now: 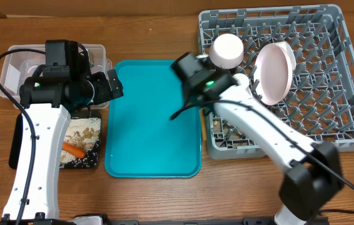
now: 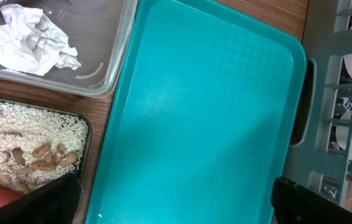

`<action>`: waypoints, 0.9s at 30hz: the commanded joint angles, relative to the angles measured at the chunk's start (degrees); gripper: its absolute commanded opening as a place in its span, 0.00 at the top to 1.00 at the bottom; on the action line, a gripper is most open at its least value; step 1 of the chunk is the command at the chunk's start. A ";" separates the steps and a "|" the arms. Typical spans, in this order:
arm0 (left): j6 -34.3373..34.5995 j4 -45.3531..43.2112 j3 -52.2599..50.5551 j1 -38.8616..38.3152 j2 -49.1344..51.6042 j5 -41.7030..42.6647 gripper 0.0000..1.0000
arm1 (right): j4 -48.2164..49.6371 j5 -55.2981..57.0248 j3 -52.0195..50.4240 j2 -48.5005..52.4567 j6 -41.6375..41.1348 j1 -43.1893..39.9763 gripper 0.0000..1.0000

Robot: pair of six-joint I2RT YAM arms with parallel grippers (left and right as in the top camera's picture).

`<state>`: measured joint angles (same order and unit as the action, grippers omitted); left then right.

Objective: Sort waste into correct bins and load items into the dishwasher
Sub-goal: 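Carry the chopstick into the rack and insert it upright beside the cup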

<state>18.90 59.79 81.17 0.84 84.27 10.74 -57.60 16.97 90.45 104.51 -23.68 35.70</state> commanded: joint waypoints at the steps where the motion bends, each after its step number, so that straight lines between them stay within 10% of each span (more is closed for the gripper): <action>1: -0.48 -0.02 1.44 -0.11 -1.14 0.24 0.00 | -1.22 1.05 1.68 -3.56 4.31 -3.80 0.96; 27: -0.48 -0.02 1.44 -0.11 -1.14 0.24 0.00 | 0.92 0.98 -2.27 -2.05 19.76 -24.15 0.96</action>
<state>18.87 59.79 81.17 0.84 84.27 10.74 -57.56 17.37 89.36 101.97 -7.11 11.64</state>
